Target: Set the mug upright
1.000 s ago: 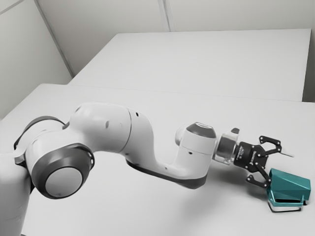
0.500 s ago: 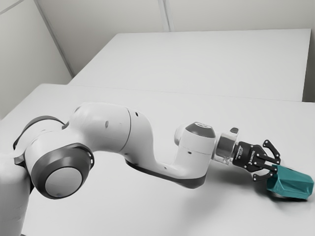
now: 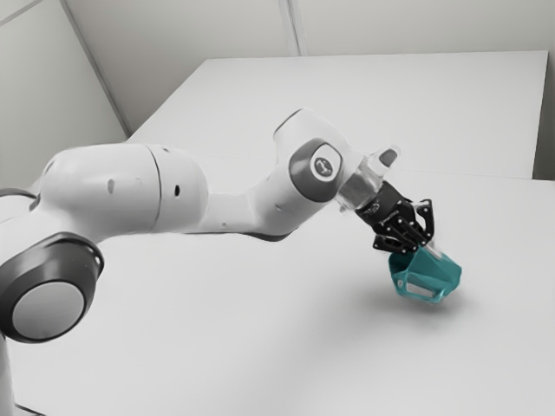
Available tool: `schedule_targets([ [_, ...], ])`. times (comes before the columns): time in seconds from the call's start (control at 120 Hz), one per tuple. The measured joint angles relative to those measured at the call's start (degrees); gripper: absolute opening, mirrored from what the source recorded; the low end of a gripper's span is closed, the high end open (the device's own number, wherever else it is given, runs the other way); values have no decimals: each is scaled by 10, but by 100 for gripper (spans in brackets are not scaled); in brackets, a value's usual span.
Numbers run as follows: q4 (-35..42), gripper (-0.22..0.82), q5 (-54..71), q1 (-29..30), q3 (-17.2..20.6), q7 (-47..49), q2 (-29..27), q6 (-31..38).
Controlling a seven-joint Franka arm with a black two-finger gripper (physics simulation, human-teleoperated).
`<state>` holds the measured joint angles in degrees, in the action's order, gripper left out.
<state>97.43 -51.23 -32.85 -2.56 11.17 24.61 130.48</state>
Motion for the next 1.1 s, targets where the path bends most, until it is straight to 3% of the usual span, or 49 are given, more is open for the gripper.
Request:
schedule_targets([
  [0.2,12,-17,230,12,-40,18,-55,-25],
  [0.417,45,-16,402,50,-42,32,-119,-64],
  [1.1,210,-17,543,148,-32,44,-246,-143],
])
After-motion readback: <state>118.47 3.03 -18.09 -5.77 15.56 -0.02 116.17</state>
